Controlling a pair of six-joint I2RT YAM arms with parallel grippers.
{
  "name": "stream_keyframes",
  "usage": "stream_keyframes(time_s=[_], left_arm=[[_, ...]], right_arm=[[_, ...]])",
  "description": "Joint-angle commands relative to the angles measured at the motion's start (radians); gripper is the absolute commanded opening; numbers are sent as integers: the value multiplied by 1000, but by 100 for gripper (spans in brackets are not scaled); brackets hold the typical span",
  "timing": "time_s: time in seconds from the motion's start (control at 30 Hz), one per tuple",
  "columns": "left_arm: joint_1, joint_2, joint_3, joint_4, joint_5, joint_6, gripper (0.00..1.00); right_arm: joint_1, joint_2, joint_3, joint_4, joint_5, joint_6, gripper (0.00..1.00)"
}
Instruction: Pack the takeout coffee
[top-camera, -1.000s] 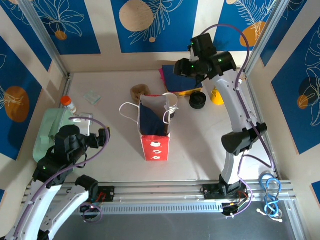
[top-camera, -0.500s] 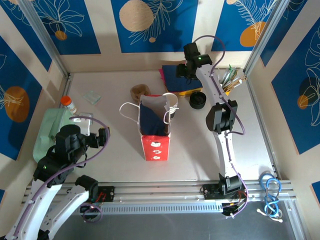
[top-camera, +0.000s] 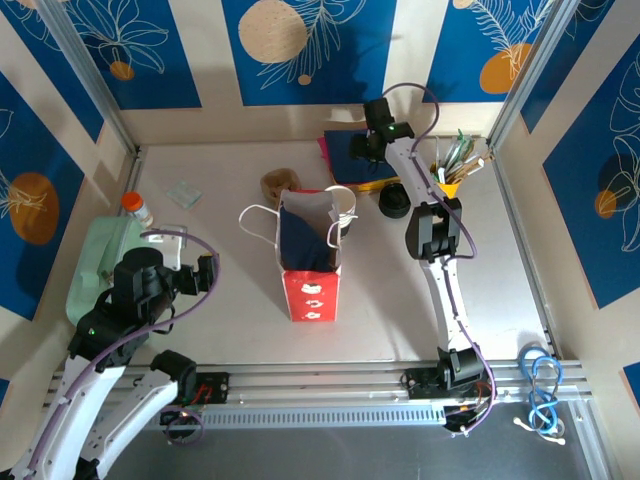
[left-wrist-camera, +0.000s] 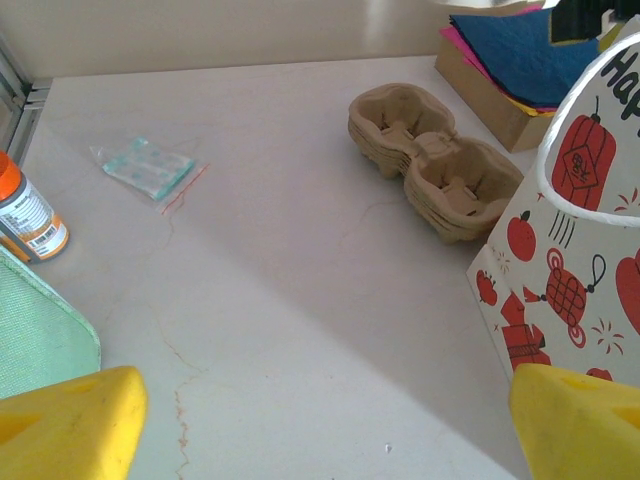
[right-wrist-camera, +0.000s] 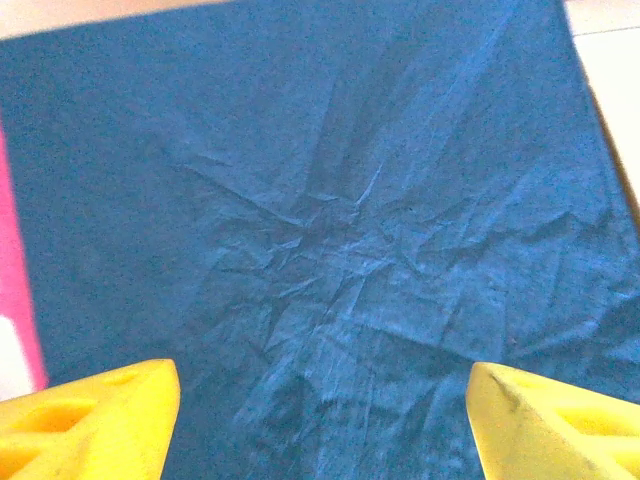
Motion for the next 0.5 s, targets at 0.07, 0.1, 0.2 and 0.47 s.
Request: stream_keyframes(time_s=[0.07, 0.1, 0.2, 0.47], left_arm=[[8, -3, -5, -1, -11, 16, 93], [8, -3, -5, -1, -11, 15, 93], [8, -6, -5, -1, -12, 13, 93], [7, -12, -5, -2, -13, 12, 93]], right_arm=[[-1, 74, 48, 26, -8, -32, 76], [0, 85, 48, 31, -6, -36, 75], [1, 112, 60, 32, -3, -49, 75], [-8, 131, 58, 14, -16, -21, 69]])
